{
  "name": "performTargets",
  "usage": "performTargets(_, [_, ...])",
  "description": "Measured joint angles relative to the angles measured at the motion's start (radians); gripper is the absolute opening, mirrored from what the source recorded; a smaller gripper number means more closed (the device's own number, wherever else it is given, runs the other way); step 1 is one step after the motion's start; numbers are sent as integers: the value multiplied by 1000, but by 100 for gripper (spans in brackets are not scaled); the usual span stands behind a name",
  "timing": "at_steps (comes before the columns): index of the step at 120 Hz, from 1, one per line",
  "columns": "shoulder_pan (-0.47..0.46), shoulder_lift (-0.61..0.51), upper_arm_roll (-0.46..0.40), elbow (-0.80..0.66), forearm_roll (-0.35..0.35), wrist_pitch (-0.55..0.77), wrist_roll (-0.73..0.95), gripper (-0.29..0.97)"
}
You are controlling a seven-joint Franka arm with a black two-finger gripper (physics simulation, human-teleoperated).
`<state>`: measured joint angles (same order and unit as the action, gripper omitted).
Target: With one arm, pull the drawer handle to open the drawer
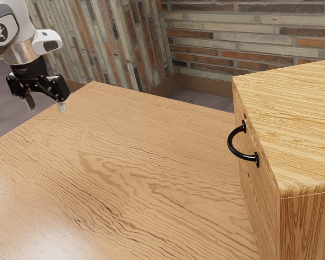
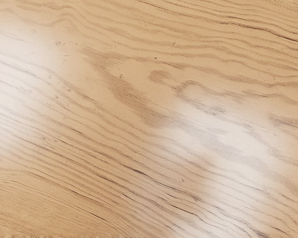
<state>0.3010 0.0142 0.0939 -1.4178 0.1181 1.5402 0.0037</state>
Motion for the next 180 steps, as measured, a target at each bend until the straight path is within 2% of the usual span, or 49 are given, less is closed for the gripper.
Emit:
performTargets(25, [41, 1, 2, 0, -7, 0, -1, 68])
performTargets(50, [9, 2, 2, 0, -10, 0, -1, 68])
performTargets(66, [-41, -12, -1, 11, -6, -1, -1, 68])
performTargets(76, [-76, -53, -16, 172, -6, -4, -2, 68])
performTargets(85, [-131, -57, -30, 232, -12, -5, -3, 68])
performTargets(113, [-284, -13, -40, 247, -29, 5, -6, 68])
performTargets(124, [-307, 14, -37, 246, -74, 17, -7, 68])
performTargets(134, [-288, 15, -37, 231, -96, 22, -7, 68])
performTargets(148, [-207, -12, -42, 209, -109, -12, -26, 68])
performTargets(169, [-80, -1, -43, 149, -130, -72, -206, 68])
performTargets(180, [-40, 6, -40, 24, -178, -6, -300, 68])
